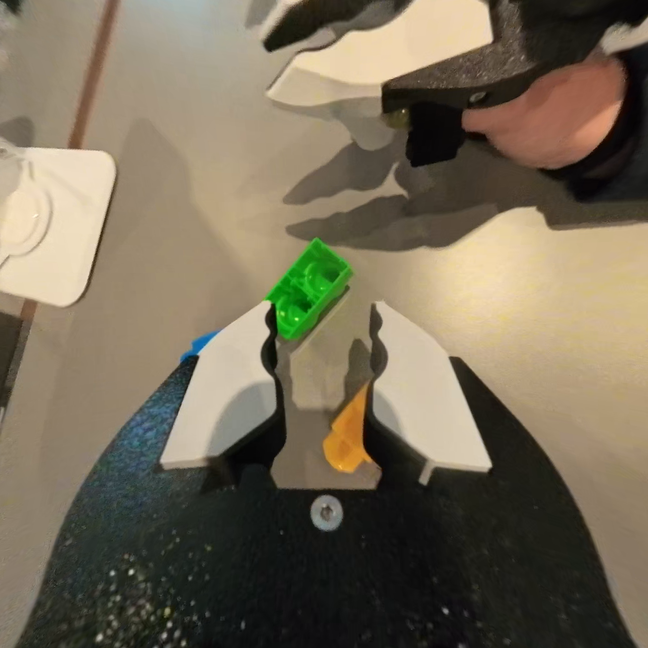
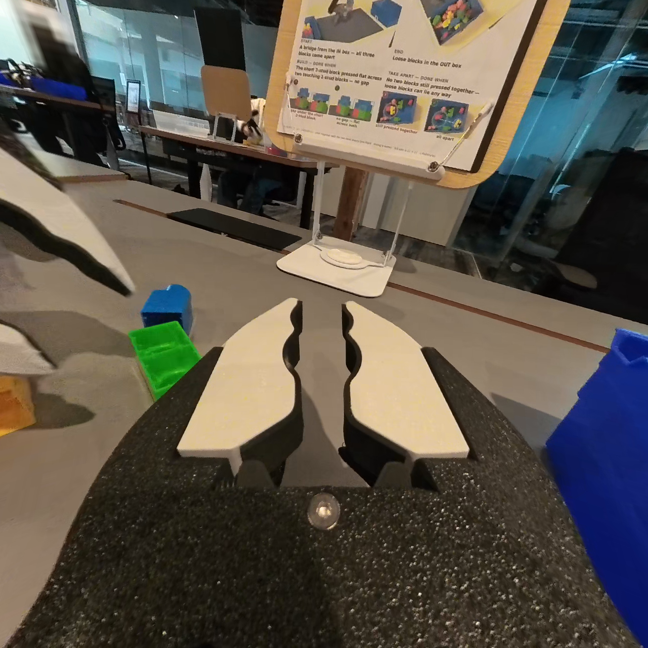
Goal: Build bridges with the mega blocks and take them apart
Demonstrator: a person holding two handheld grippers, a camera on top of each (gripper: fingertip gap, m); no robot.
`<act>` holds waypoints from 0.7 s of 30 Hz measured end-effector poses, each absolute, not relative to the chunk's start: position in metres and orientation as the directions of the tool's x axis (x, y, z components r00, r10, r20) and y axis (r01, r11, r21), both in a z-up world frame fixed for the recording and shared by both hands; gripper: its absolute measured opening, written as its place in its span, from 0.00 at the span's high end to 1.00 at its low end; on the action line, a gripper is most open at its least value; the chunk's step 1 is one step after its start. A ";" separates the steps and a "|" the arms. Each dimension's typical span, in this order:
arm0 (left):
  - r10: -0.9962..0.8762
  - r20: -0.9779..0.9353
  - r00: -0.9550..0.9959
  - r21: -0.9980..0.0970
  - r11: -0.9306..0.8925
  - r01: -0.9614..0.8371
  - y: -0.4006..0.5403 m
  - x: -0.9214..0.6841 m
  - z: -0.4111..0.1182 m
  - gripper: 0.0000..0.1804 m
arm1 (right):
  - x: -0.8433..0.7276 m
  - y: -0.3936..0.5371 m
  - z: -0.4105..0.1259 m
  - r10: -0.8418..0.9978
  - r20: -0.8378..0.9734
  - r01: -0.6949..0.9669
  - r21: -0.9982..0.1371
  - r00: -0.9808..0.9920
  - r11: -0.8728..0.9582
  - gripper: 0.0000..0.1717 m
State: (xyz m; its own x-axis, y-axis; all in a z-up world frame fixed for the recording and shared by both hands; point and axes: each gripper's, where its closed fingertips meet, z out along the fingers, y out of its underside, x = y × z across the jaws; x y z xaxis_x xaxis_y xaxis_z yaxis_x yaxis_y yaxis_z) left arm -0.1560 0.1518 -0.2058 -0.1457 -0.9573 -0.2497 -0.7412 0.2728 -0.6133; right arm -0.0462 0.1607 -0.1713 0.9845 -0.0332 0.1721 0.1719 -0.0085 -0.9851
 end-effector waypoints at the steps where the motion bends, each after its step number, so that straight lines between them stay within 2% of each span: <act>1: -0.964 -0.247 -0.100 -0.652 0.241 -0.719 0.152 -0.165 -0.201 0.70 | -0.047 0.161 -0.170 -0.030 0.176 0.176 -0.984 0.984 -0.004 0.88; 4: -0.971 -0.237 0.035 -0.734 0.155 -0.662 0.155 -0.196 -0.195 0.66 | -0.051 0.161 -0.168 -0.022 0.204 0.204 -0.979 0.979 -0.003 0.88; 7: -0.970 -0.204 0.135 -0.758 0.070 -0.648 0.155 -0.223 -0.203 0.62 | -0.062 0.161 -0.164 0.018 0.245 0.244 -0.970 0.969 0.016 0.88; 9: -0.965 -0.198 0.169 -0.742 0.035 -0.670 0.155 -0.234 -0.214 0.58 | -0.076 0.161 -0.162 0.073 0.282 0.280 -0.959 0.957 0.037 0.88; 13: -0.962 -0.228 0.151 -0.653 0.036 -0.757 0.157 -0.239 -0.240 0.57 | -0.109 0.159 -0.162 0.208 0.344 0.335 -0.939 0.916 0.079 0.87; 17: -0.959 -0.264 0.097 -0.570 0.074 -0.818 0.162 -0.240 -0.256 0.62 | -0.157 0.146 -0.166 0.510 0.301 0.284 -0.952 0.806 0.113 0.85; 21: -0.966 -0.252 0.050 -0.562 0.104 -0.821 0.160 -0.238 -0.261 0.72 | -0.200 0.128 -0.185 0.741 0.211 0.304 -0.953 0.638 0.009 0.78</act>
